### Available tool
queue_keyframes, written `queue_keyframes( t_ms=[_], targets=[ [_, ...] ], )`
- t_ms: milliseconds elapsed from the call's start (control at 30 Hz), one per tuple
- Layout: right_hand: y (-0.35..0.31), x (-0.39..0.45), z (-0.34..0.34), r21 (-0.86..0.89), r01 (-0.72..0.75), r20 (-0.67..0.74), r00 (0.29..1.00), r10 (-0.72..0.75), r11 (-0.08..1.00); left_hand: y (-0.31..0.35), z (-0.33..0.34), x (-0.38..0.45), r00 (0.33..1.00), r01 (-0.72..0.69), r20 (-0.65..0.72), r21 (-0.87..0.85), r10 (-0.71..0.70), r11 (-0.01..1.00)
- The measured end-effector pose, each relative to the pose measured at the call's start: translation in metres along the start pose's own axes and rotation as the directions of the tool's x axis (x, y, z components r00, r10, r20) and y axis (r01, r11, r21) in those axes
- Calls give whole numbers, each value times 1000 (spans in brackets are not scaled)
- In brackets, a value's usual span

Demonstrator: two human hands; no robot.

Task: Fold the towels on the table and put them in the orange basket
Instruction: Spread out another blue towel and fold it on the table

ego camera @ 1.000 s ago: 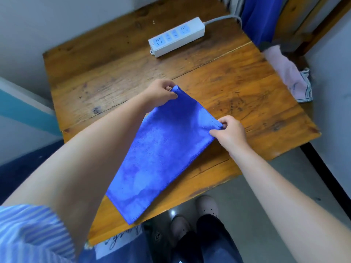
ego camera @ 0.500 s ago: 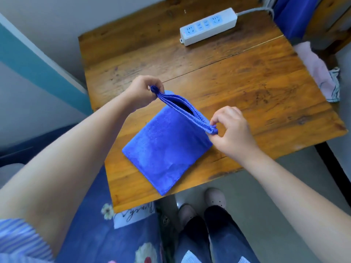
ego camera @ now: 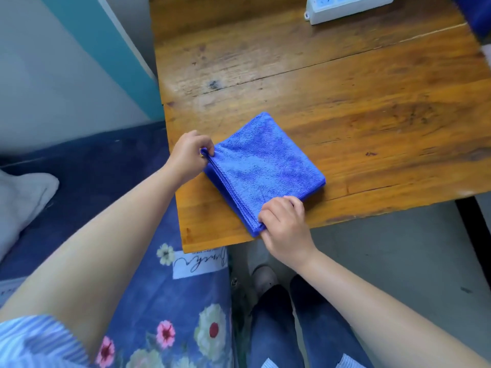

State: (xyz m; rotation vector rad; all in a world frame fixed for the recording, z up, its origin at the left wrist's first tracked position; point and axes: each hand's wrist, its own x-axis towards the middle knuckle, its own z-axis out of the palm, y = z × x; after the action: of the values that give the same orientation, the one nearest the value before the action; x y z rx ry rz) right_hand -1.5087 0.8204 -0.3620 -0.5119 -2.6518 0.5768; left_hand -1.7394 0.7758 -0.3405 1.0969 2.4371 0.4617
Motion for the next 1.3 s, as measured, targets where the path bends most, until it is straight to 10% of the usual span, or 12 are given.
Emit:
queue_keyframes(
  t_ms=[300,600,900,1133,1300],
  targets=[
    [15,-17,-4,54,162,283,944,-170,985,-10,26,-27,977,174,-121,-6,-174,985],
    [59,76,-26,-96,40,188,982,-21,995,43,77,-63,938,211,-252,-128,-237,969],
    [91,136,22,-220,420,697,700,-160,880,36,111,-65,942,334,-96,185,-321,924],
    [141,133,-15,-297,-9,538,824,175,955,42,103,-63,928,371,-60,258,-368,892],
    [133,79,-50,-40,358,327,887,-326,933,77,94,-81,922,142,-388,305,-13,942]
  ],
)
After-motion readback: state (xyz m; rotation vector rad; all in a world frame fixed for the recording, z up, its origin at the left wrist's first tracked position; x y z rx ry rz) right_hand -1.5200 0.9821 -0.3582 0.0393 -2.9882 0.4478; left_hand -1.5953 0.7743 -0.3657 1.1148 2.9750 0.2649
